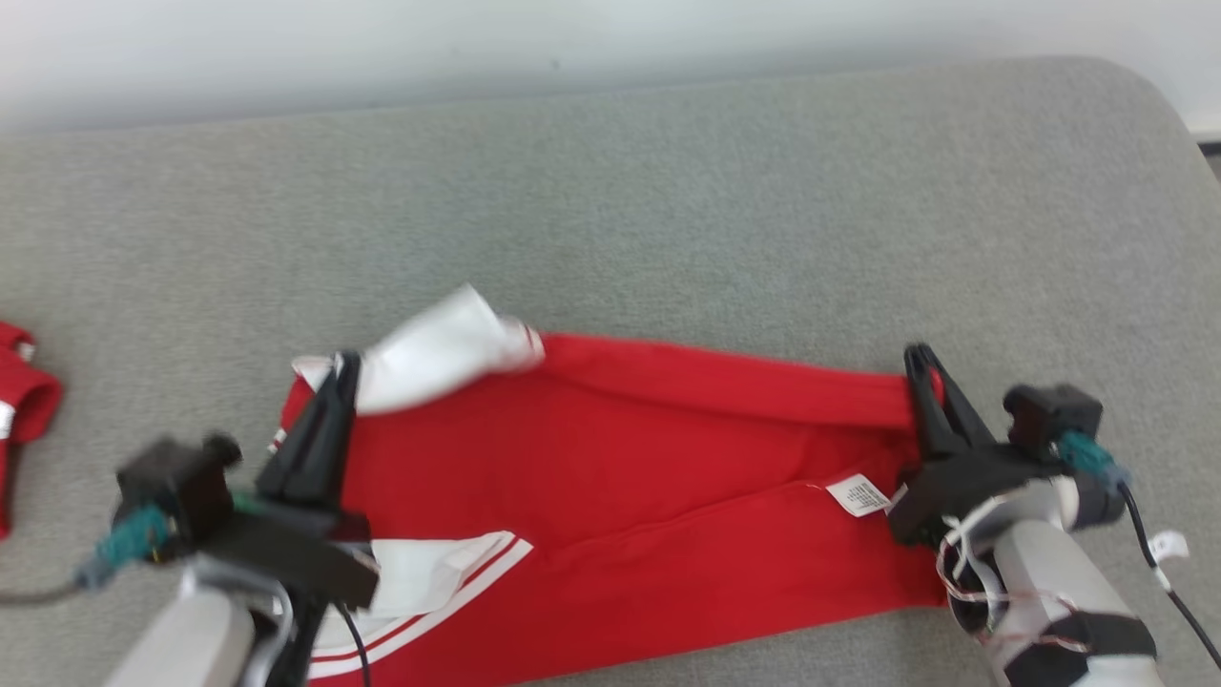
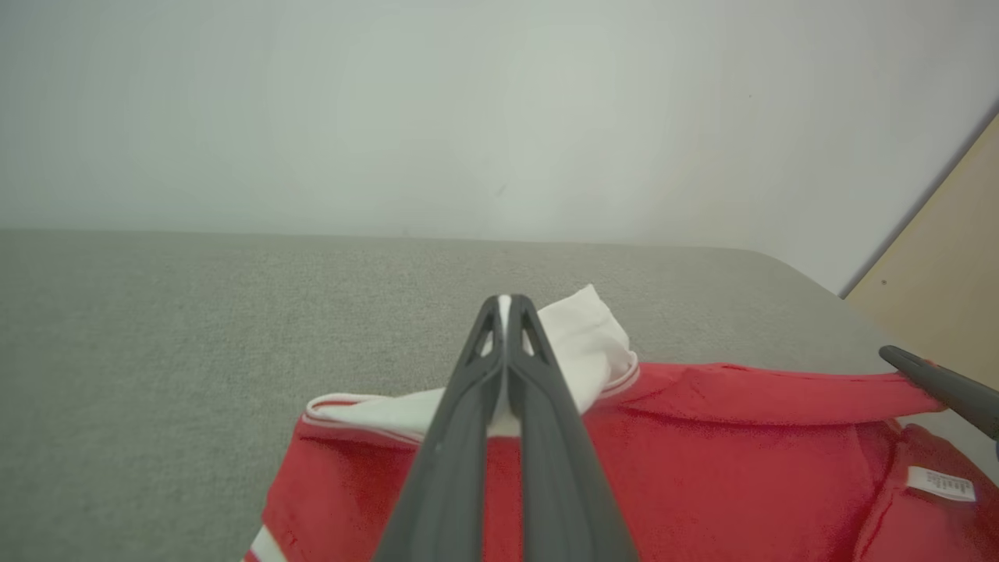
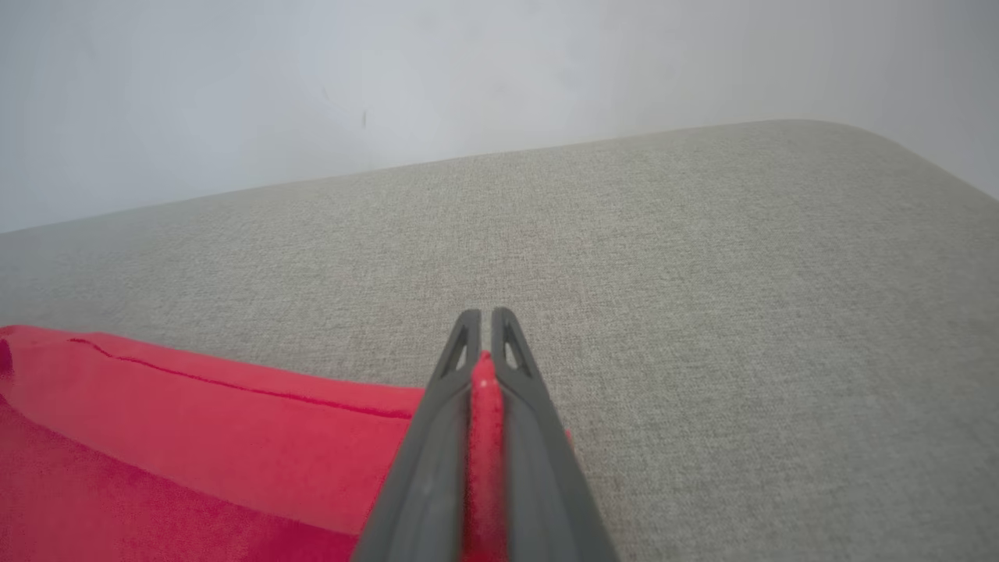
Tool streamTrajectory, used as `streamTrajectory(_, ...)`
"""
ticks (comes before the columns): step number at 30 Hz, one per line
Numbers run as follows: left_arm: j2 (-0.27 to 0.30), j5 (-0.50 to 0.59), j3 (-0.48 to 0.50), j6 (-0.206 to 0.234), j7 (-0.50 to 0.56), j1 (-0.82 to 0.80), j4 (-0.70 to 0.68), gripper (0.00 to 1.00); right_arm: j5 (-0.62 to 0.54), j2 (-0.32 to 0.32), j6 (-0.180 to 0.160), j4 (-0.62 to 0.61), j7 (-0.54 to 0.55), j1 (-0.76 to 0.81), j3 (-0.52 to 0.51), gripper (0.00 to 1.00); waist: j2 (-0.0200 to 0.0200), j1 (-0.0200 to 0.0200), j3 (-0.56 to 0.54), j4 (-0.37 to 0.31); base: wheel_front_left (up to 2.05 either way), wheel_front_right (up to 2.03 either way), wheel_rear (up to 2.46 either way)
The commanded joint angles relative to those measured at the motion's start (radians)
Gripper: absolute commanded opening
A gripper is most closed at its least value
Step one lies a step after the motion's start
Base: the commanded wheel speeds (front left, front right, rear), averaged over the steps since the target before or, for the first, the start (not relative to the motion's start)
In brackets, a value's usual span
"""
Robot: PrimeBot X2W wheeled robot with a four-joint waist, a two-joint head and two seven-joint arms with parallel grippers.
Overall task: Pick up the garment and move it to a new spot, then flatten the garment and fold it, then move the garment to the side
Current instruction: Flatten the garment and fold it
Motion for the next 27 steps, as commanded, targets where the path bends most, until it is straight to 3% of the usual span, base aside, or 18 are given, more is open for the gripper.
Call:
streamTrajectory(1,-0.006,0.004,0.014,0.007,-0.003,0.025,-0.016,0.00,0.010,-0.007,0.001,-0.013,-0.001,0.011,0.000,0.00,0.0001,0.0001,-0.022,0.021,0.00,0.00,0.00)
streamTrajectory(7,-0.067,0.050,0.094,0.019,-0.003,0.181,-0.098,0.00,0.013,-0.015,0.001,-0.050,-0.001,0.062,-0.023,0.00,0.0001,0.0001,-0.040,0.034,0.00,0.00,0.00)
streamTrajectory(15,-0.172,0.089,0.210,-0.017,-0.003,0.309,-0.144,0.00,0.000,-0.027,0.001,-0.048,-0.001,0.095,-0.062,0.00,0.0001,0.0001,-0.069,0.057,0.00,0.00,0.00)
streamTrajectory(25,-0.243,0.147,0.254,-0.049,-0.003,0.392,-0.025,0.00,0.003,-0.024,0.001,-0.018,-0.001,0.124,-0.062,0.00,0.0001,0.0001,-0.087,0.069,0.00,0.00,0.00)
streamTrajectory(26,-0.248,0.150,0.255,-0.054,-0.003,0.389,-0.008,0.00,0.007,-0.024,0.001,-0.017,-0.001,0.123,-0.062,0.17,0.0001,0.0001,-0.089,0.069,0.00,0.00,0.00)
streamTrajectory(27,-0.252,0.155,0.265,-0.054,-0.003,0.381,0.002,0.00,0.008,-0.024,0.001,-0.019,-0.001,0.124,-0.061,0.75,0.0001,0.0001,-0.091,0.070,0.00,0.00,0.00)
